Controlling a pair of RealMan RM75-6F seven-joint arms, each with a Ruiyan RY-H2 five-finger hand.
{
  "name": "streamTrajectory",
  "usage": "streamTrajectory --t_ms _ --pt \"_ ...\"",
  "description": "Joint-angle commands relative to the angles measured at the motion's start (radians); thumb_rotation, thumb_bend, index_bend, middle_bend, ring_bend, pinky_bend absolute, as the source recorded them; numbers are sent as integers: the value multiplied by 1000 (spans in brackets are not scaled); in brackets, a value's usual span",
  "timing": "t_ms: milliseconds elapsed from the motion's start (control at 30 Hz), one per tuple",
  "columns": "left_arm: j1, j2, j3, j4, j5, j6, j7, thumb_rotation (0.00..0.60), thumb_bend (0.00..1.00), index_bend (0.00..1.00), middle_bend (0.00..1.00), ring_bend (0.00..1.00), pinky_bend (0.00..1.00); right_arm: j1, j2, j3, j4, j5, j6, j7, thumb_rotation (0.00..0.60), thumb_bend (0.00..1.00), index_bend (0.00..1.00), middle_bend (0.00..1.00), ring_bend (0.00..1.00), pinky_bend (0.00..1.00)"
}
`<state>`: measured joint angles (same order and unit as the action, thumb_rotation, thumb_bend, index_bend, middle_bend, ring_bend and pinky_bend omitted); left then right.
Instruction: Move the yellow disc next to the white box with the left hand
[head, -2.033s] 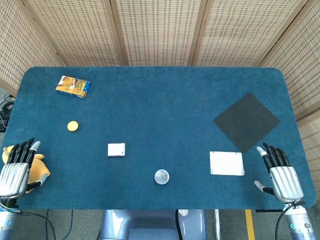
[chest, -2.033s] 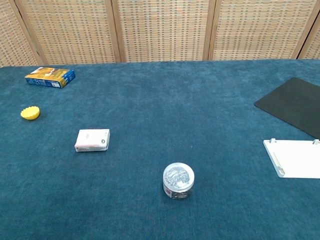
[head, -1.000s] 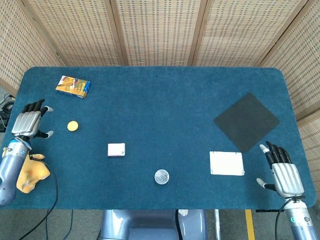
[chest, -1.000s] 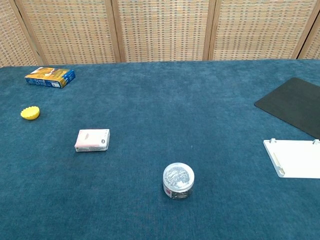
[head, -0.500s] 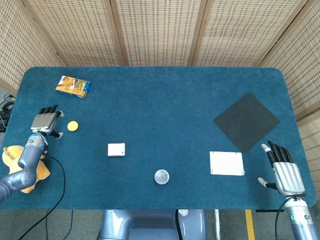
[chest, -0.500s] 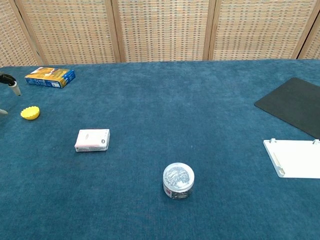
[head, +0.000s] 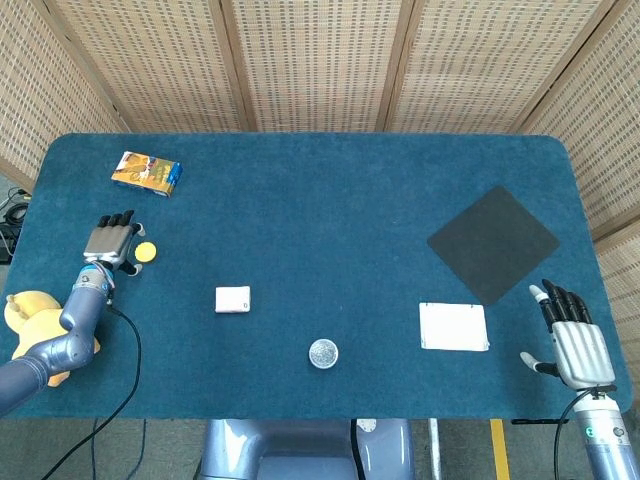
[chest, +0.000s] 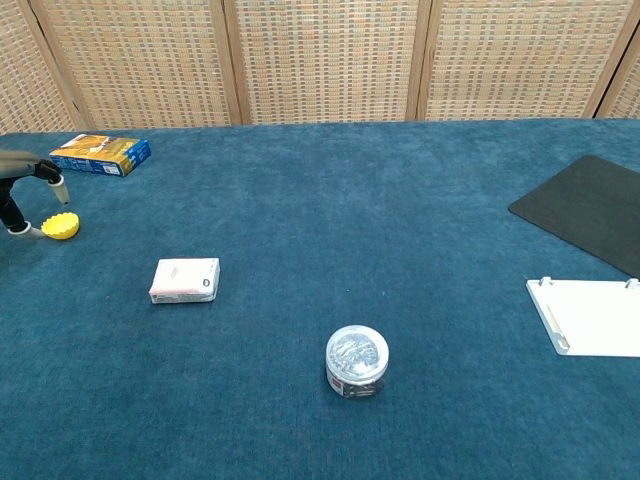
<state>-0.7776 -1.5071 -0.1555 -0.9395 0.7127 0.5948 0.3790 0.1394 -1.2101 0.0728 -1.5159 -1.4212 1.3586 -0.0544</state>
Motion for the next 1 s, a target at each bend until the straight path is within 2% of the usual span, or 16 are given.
streamTrajectory --t_ms 33,600,1000 --pt "-4 -12 6 12 -1 0 3 600 276 290 0 0 0 0 1 2 1 2 1 4 600 0 76 0 0 60" --pt "-16 -74 20 85 1 -5 7 600 278 307 0 0 0 0 3 8 8 4 7 27 600 0 76 0 0 61" --pt "-11 -85 22 90 14 0 6 600 304 396 0 0 0 0 3 6 6 -1 11 30 600 0 77 0 0 61"
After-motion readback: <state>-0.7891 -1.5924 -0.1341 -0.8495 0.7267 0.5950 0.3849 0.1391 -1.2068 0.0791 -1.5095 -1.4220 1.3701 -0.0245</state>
